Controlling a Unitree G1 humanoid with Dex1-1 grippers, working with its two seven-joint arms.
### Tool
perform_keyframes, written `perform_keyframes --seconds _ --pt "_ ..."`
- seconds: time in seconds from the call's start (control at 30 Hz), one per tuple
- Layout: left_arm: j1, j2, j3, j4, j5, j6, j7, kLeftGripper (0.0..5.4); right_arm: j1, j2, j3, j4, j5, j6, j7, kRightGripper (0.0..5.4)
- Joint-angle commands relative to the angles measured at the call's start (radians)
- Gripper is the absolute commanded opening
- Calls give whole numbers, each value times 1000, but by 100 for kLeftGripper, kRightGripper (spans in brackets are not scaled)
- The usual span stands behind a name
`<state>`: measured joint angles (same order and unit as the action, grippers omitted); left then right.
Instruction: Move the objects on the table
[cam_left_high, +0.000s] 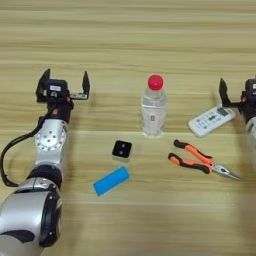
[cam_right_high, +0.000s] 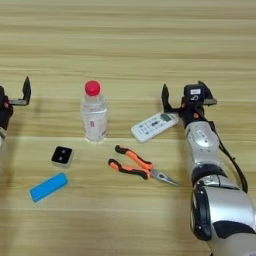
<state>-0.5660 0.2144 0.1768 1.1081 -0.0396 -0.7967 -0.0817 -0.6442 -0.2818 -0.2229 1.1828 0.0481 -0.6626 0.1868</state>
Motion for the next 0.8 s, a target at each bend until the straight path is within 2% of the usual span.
perform_keyframes --seconds 0.03,0.1,0.27,0.43,0.67,0.8 --pt "-18 -8 -15 -1 24 2 23 540 -1 -3 -29 -46 75 -37 119 539" --pt "-17 -12 -20 -1 29 3 33 540 12 5 -45 -94 143 -27 241 539" --pt "-17 -16 -27 -5 34 4 43 540 85 -4 -15 -269 227 24 467 539" --pt "-19 -14 -25 -2 35 7 45 540 253 -44 44 -560 294 135 657 539" --pt "-20 -11 -22 1 33 8 46 540 495 -156 155 -922 336 312 854 539" --pt "-23 -13 -24 3 35 8 48 540 569 -210 197 -1001 319 363 918 539"
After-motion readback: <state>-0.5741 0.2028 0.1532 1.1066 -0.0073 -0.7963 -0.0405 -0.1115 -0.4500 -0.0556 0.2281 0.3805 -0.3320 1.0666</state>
